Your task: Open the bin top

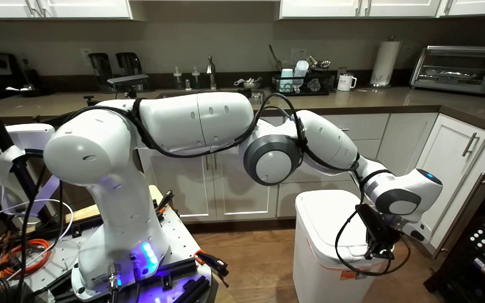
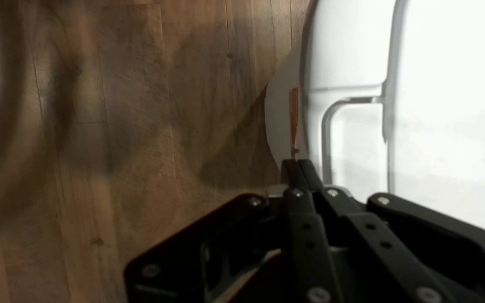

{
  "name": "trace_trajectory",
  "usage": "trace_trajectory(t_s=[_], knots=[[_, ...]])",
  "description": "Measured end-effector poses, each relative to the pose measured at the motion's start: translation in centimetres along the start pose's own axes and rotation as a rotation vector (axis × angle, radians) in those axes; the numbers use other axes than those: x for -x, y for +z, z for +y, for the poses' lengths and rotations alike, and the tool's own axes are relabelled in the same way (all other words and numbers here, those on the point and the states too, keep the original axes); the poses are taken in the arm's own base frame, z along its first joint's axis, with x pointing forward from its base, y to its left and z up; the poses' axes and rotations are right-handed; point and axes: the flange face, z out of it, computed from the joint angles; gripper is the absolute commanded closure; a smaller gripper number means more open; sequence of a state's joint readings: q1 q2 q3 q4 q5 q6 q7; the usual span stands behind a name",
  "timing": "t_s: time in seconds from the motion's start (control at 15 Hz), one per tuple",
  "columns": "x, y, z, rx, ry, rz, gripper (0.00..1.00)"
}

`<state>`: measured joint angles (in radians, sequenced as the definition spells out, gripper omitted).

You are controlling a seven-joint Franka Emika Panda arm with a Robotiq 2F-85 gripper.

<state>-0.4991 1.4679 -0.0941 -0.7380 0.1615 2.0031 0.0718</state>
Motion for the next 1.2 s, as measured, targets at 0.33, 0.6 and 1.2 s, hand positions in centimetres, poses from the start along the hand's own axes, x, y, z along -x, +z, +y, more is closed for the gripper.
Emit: trace_trajectory(t_s=[0.33,0.6,1.2], knots=[[0.4,0.3,-1.6,-0.02,-0.015,-0.016,0.98],[0.7,1.2,-1.8,-0.023,-0.016,-0.03,0.98],[1.0,2.6,0.0,-0.042,0.02,-0.05,0.98]])
